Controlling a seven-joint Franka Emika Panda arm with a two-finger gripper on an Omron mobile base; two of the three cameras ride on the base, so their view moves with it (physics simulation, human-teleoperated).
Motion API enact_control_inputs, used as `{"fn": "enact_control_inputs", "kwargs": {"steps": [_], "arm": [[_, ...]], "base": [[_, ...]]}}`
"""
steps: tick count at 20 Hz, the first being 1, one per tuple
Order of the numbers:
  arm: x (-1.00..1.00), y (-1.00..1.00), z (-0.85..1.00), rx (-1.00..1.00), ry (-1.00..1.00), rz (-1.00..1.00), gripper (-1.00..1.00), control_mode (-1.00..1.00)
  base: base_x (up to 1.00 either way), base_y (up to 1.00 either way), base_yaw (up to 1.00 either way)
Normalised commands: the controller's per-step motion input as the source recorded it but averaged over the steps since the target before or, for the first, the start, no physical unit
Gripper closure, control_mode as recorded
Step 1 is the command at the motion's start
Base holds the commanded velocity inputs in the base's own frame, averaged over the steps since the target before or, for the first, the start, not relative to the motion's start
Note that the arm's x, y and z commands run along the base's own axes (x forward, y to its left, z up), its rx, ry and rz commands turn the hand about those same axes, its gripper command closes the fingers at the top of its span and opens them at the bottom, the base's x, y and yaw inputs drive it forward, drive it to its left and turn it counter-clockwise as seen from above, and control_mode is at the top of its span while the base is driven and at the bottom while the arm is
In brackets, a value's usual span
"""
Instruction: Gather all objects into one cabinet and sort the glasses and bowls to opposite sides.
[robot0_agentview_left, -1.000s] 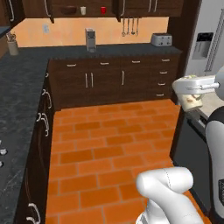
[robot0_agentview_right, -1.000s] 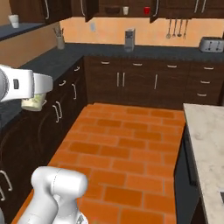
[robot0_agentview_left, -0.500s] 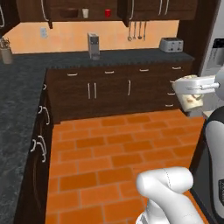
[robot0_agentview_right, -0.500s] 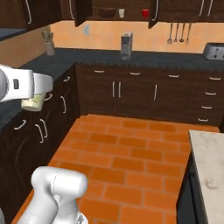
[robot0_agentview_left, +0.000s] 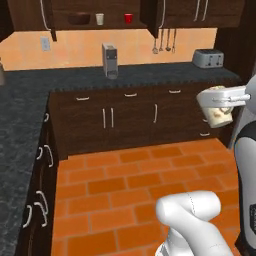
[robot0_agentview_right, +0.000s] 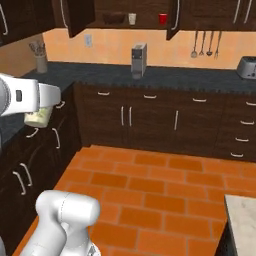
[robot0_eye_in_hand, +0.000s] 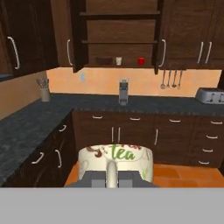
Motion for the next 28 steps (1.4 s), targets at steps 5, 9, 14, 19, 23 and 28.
{"fn": "enact_control_inputs", "kwargs": {"steps": [5,9,14,19,23,28], "arm": [[0.0,0.0,0.0,0.0,0.0,0.0,1.0,1.0],[0.0,0.0,0.0,0.0,0.0,0.0,1.0,1.0],[0.0,0.0,0.0,0.0,0.0,0.0,1.0,1.0],[0.0,0.0,0.0,0.0,0.0,0.0,1.0,1.0],[0.0,0.0,0.0,0.0,0.0,0.0,1.0,1.0],[0.0,0.0,0.0,0.0,0.0,0.0,1.0,1.0]], "base": [[0.88,-0.01,-0.07],[0.98,0.0,-0.05],[0.97,0.0,-0.08],[0.97,0.0,-0.09],[0.95,0.0,-0.11],[0.98,0.0,-0.05]]}}
